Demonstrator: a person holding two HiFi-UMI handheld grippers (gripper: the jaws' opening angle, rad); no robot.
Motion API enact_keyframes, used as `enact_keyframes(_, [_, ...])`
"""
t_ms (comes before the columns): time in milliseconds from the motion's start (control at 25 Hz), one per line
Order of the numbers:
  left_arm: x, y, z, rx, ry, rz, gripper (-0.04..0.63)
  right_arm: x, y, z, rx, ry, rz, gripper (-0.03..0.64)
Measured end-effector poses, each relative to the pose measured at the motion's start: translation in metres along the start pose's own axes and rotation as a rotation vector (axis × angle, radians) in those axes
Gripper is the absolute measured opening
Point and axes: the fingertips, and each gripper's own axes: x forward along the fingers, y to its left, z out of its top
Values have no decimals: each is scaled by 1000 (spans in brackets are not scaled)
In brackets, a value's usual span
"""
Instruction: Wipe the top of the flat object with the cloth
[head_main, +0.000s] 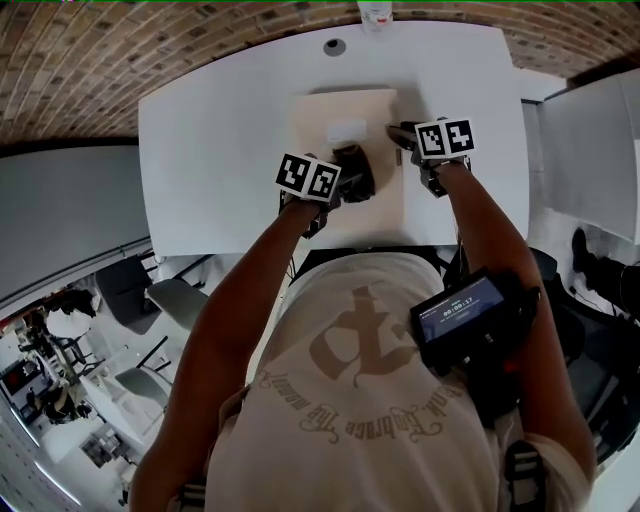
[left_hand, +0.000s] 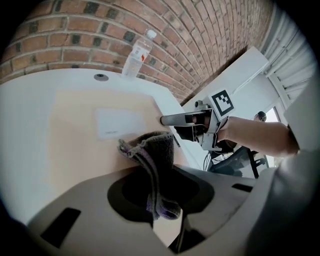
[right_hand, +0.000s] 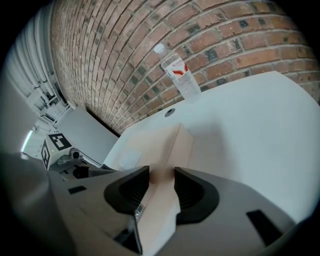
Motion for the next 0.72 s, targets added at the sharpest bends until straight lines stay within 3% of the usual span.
enact_keyframes(320, [-49, 53, -23, -37, -42, 53, 104, 1, -3, -3, 15, -4, -25, 167])
enact_keyframes(720, [-91, 93, -47, -69, -97, 64, 104, -1, 0, -2, 22, -45, -99, 167])
